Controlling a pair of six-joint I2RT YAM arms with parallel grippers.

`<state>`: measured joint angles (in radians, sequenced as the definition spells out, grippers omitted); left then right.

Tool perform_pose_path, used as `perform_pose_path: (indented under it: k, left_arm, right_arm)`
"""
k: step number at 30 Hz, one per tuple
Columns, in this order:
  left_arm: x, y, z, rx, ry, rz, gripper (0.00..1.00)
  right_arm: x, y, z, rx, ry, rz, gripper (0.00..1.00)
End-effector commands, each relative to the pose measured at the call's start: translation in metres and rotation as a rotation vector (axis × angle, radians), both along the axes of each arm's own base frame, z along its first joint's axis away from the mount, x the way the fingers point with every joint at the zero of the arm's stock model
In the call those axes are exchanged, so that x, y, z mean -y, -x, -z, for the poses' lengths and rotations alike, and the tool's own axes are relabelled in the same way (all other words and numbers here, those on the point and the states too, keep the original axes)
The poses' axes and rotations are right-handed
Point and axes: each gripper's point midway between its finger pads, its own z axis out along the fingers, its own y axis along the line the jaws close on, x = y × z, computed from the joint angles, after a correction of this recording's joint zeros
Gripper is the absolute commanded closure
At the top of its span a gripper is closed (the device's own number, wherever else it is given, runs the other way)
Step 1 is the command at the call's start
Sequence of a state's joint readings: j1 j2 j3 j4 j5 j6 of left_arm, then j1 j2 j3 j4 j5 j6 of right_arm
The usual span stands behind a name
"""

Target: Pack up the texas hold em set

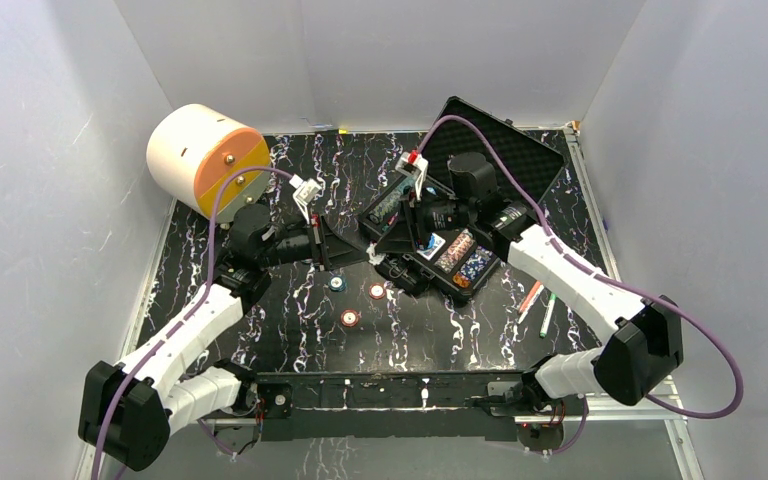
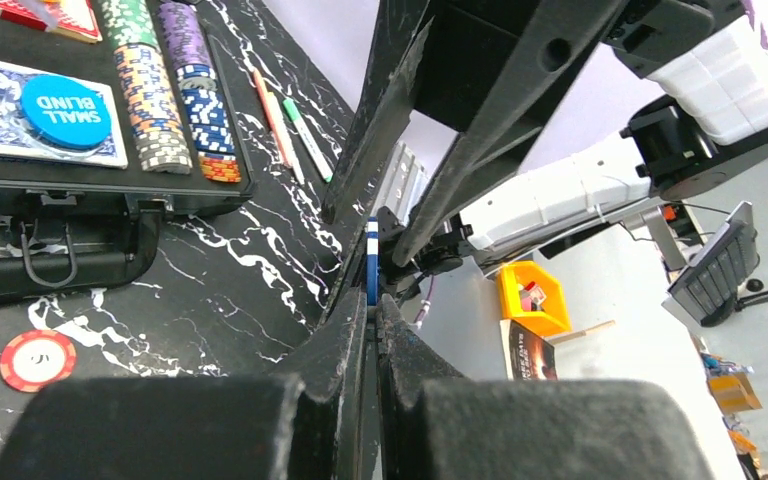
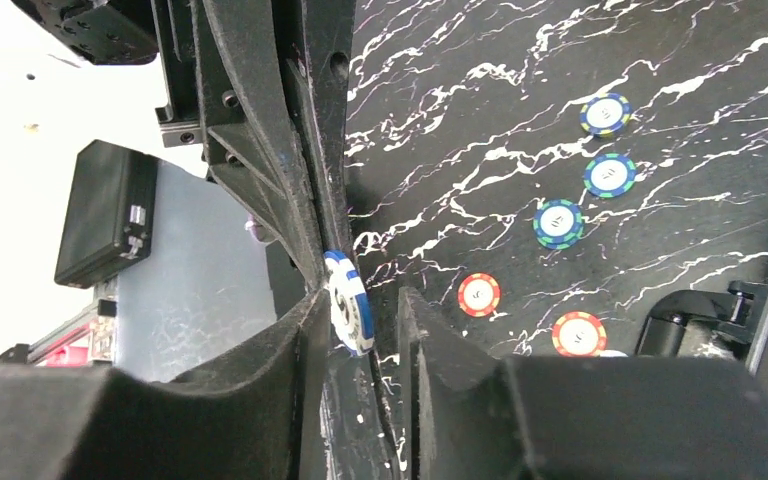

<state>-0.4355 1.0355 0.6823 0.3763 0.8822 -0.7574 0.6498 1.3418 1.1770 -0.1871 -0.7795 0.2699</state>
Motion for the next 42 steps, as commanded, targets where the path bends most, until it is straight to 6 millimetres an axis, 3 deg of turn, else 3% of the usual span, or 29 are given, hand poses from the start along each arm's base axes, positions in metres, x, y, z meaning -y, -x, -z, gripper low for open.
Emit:
perform_pose_path:
  k: [1, 6, 8, 9, 10, 11, 13, 16, 21, 25, 27, 34, 42]
  left_arm:
    - [0.000, 0.010, -0.026, 0.071, 0.059, 0.055, 1.00]
    - [0.001, 0.006, -0.027, 0.069, 0.065, 0.047, 1.00]
    - [0.001, 0.003, -0.025, 0.067, 0.057, 0.032, 1.00]
    - [0.001, 0.000, -0.023, 0.066, 0.043, 0.017, 1.00]
    - [0.000, -0.004, -0.018, 0.051, 0.018, -0.007, 0.90]
    - [-0.003, -0.014, -0.011, 0.038, -0.020, -0.066, 0.70]
    - [-0.014, -0.027, 0.013, -0.024, -0.129, -0.178, 0.47]
    - [-0.034, -0.044, 0.036, -0.055, -0.249, -0.344, 0.30]
    - [-0.055, -0.050, 0.053, -0.071, -0.343, -0.457, 0.27]
    - [-0.057, -0.049, 0.060, -0.078, -0.361, -0.464, 0.27]
    - [-0.057, -0.050, 0.063, -0.080, -0.363, -0.463, 0.27]
    - [-0.056, -0.049, 0.067, -0.087, -0.373, -0.453, 0.27]
    - [-0.059, -0.046, 0.072, -0.097, -0.380, -0.457, 0.27]
  right_arm:
    - [-0.004, 0.009, -0.011, 0.022, -0.040, -0.101, 0.66]
    - [-0.007, 0.014, -0.007, 0.003, -0.041, -0.169, 0.86]
    - [-0.007, 0.012, -0.004, 0.013, -0.022, -0.171, 1.00]
    - [-0.006, 0.007, -0.001, 0.025, 0.000, -0.147, 1.00]
    - [-0.004, 0.000, 0.004, 0.046, 0.032, -0.114, 1.00]
    - [0.000, -0.010, 0.008, 0.081, 0.072, -0.070, 1.00]
    - [0.012, -0.035, 0.020, 0.165, 0.169, 0.044, 1.00]
    - [0.048, -0.077, 0.046, 0.303, 0.376, 0.251, 1.00]
    - [0.119, -0.109, 0.078, 0.397, 0.688, 0.443, 1.00]
    - [0.185, -0.112, 0.117, 0.314, 0.944, 0.513, 1.00]
    - [0.204, -0.112, 0.130, 0.282, 1.008, 0.535, 1.00]
    - [0.227, -0.115, 0.145, 0.213, 1.088, 0.530, 1.00]
    - [0.223, -0.112, 0.154, 0.194, 1.092, 0.468, 1.00]
